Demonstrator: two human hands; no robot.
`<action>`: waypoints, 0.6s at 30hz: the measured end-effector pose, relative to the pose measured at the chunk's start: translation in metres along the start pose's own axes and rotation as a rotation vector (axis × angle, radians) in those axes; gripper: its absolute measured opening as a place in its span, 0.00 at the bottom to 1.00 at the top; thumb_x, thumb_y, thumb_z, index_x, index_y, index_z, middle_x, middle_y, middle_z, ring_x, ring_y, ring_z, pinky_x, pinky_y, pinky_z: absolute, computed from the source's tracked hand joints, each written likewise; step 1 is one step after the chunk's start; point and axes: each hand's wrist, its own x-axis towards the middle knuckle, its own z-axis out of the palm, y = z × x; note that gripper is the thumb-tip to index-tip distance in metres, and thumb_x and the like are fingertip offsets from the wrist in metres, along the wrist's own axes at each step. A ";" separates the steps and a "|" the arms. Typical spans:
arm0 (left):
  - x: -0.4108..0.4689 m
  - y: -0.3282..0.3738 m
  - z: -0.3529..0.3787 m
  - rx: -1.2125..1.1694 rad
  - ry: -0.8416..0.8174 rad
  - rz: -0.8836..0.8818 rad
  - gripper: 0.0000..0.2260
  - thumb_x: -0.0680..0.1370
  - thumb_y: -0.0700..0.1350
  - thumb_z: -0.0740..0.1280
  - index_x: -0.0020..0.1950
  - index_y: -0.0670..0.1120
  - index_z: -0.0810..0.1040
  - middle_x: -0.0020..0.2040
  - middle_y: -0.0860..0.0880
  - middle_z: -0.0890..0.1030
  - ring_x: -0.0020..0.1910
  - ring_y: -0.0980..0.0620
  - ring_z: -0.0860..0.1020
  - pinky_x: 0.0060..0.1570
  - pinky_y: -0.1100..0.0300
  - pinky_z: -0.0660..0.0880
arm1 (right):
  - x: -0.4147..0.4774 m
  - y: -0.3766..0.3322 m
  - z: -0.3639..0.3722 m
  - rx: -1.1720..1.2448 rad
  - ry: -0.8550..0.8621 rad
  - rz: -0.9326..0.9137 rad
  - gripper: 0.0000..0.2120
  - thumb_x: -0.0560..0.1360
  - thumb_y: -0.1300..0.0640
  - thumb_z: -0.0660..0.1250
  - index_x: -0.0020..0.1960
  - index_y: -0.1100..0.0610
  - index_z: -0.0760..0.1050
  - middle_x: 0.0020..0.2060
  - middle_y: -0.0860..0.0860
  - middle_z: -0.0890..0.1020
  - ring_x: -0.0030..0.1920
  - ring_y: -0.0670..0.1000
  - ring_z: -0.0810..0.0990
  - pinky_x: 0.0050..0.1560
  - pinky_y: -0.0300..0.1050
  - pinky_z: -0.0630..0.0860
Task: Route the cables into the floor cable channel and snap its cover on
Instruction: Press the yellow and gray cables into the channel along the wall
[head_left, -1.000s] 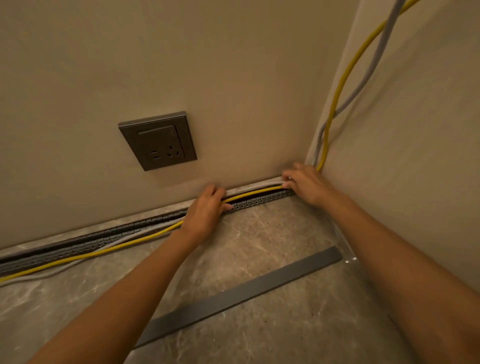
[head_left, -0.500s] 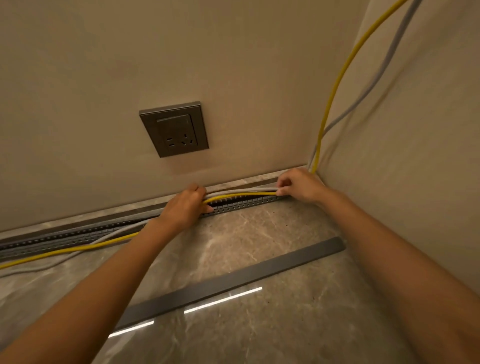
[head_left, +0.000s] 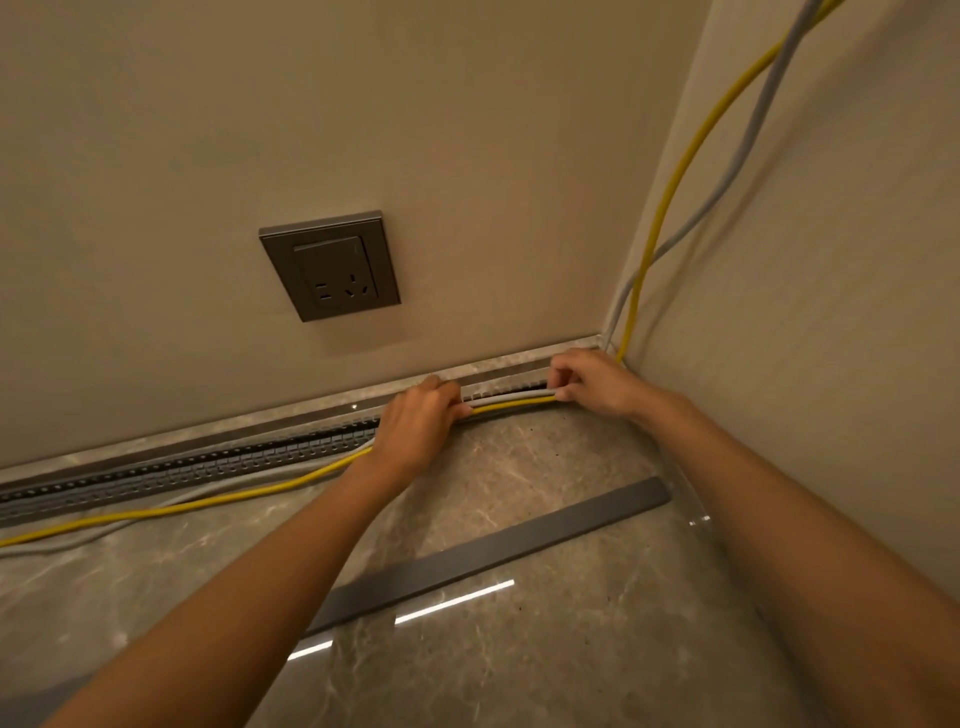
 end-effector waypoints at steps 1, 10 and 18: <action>0.001 0.000 0.001 0.010 -0.008 0.001 0.12 0.78 0.48 0.62 0.48 0.40 0.77 0.50 0.40 0.79 0.49 0.39 0.77 0.44 0.50 0.73 | 0.000 0.001 0.000 -0.024 0.009 -0.004 0.04 0.74 0.65 0.66 0.48 0.64 0.78 0.49 0.59 0.79 0.48 0.53 0.75 0.50 0.45 0.71; 0.010 -0.004 0.003 0.215 -0.087 0.079 0.14 0.79 0.50 0.59 0.55 0.41 0.75 0.56 0.41 0.76 0.56 0.42 0.72 0.53 0.49 0.70 | 0.007 0.006 0.006 -0.196 0.086 -0.059 0.03 0.75 0.64 0.63 0.48 0.62 0.75 0.51 0.59 0.76 0.54 0.57 0.75 0.56 0.50 0.70; 0.010 -0.007 0.001 -0.050 -0.024 0.050 0.06 0.77 0.41 0.64 0.50 0.41 0.70 0.51 0.40 0.78 0.46 0.39 0.75 0.42 0.49 0.71 | 0.002 0.014 0.005 -0.026 0.154 0.016 0.04 0.73 0.64 0.67 0.41 0.59 0.72 0.41 0.53 0.75 0.43 0.51 0.72 0.45 0.44 0.69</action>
